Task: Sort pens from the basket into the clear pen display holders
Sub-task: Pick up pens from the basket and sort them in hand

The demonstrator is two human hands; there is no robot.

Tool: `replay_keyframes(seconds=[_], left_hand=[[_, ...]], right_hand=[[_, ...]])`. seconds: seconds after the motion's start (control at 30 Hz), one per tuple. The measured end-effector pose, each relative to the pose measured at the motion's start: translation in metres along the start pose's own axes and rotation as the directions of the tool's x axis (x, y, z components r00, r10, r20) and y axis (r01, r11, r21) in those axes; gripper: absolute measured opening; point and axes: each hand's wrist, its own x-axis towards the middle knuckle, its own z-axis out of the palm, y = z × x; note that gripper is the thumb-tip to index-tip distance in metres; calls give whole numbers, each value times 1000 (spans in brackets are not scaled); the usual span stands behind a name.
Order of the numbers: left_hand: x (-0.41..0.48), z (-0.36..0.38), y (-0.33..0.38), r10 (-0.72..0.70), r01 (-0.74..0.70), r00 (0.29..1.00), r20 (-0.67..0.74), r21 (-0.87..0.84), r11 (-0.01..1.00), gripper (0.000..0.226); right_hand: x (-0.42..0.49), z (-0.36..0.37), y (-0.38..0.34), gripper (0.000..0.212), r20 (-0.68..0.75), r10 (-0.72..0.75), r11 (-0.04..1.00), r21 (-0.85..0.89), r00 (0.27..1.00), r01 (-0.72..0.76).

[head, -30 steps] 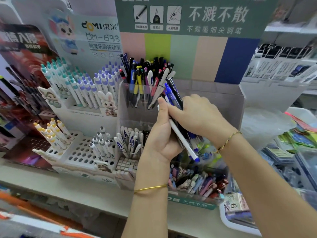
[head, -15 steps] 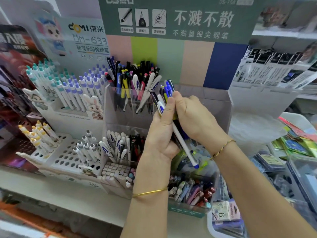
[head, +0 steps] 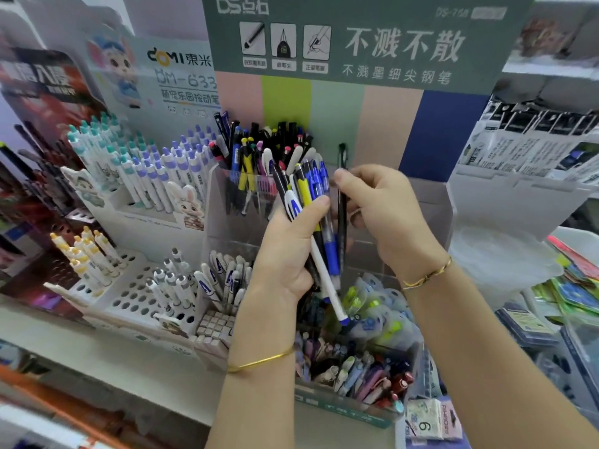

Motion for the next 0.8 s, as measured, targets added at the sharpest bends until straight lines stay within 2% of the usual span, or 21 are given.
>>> replay_keyframes(seconds=[0.1, 0.17, 0.33, 0.4, 0.47, 0.53, 0.6, 0.67, 0.73, 0.8], left_hand=[[0, -12, 9, -66, 63, 997, 40, 72, 995, 9], [0, -22, 14, -93, 81, 990, 109, 111, 991, 7], [-3, -47, 28, -114, 79, 961, 252, 144, 986, 23], [-4, -52, 31, -133, 96, 948, 288, 141, 985, 33], [-6, -56, 33, -145, 115, 943, 299, 115, 987, 35], [-8, -60, 35, -141, 130, 949, 282, 55, 990, 33], [-9, -65, 37, -129, 139, 957, 259, -20, 990, 29], [-9, -69, 39, -127, 150, 961, 245, -81, 985, 30], [-9, -71, 41, -117, 144, 965, 234, -102, 984, 34], [-10, -71, 42, -99, 126, 966, 240, -99, 987, 34]], right_hand=[[13, -1, -13, 19, -140, -65, 994, 78, 988, 76], [22, -3, -21, 17, -217, -91, 988, 101, 972, 115], [33, 5, -23, 15, -433, -171, 967, 100, 885, 236], [34, 14, -22, 31, -489, -254, 946, 54, 834, 320], [35, 22, -17, 51, -498, -351, 925, -53, 793, 376], [37, 32, -14, 57, -474, -430, 899, -146, 768, 412], [35, 38, -15, 53, -447, -467, 877, -125, 763, 464], [34, 43, -16, 46, -456, -516, 844, -129, 725, 520], [34, 48, -13, 42, -464, -583, 807, -235, 667, 542], [32, 55, -10, 42, -408, -621, 784, -305, 669, 541]])
